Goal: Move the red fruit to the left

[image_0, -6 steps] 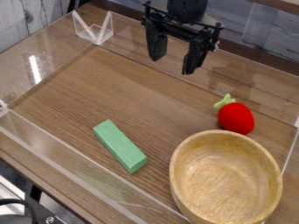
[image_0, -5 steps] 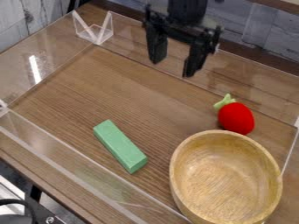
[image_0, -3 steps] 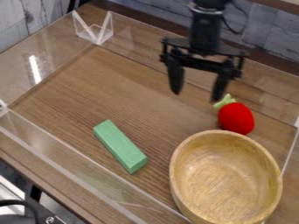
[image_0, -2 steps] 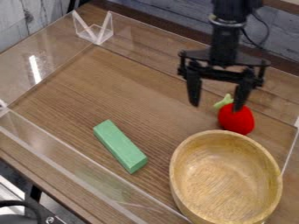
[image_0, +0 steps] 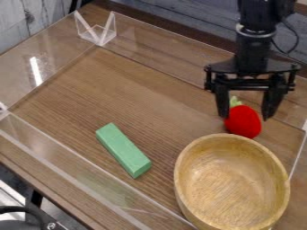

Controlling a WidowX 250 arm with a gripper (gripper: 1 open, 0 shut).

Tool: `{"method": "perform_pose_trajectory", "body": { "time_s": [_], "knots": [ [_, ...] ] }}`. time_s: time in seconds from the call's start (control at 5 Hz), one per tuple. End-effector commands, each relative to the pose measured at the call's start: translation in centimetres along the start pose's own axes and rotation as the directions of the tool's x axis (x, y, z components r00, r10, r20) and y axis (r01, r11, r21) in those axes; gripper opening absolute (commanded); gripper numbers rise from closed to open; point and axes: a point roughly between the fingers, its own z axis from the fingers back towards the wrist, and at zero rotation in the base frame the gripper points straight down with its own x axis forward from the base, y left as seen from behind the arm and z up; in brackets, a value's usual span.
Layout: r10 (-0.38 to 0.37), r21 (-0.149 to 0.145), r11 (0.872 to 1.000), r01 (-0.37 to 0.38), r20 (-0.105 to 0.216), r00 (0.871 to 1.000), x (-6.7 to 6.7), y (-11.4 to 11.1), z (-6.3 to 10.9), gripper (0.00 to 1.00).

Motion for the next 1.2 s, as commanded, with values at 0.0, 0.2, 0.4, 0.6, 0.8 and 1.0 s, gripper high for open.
{"method": "perform_pose_trajectory", "body": {
  "time_s": [0.0,0.2,0.4,0.6,0.8,1.0],
  "knots": [
    [0.070,-0.045,0.997,-0.069,0.040,0.997,0.3,-1.1,0.6,1.00],
    [0.118,-0.051,0.992,-0.116,0.050,0.992,0.4,-1.3,0.0,1.00],
    [0.146,-0.053,0.988,-0.143,0.061,0.987,0.6,-1.6,-0.4,1.00],
    [0.166,-0.055,0.985,-0.162,0.070,0.984,0.9,-1.8,-0.7,1.00],
    [0.182,-0.061,0.982,-0.178,0.084,0.980,1.1,-2.0,-0.7,1.00],
    [0.192,-0.064,0.980,-0.186,0.096,0.977,1.2,-2.1,-0.7,1.00]
  ]
}}
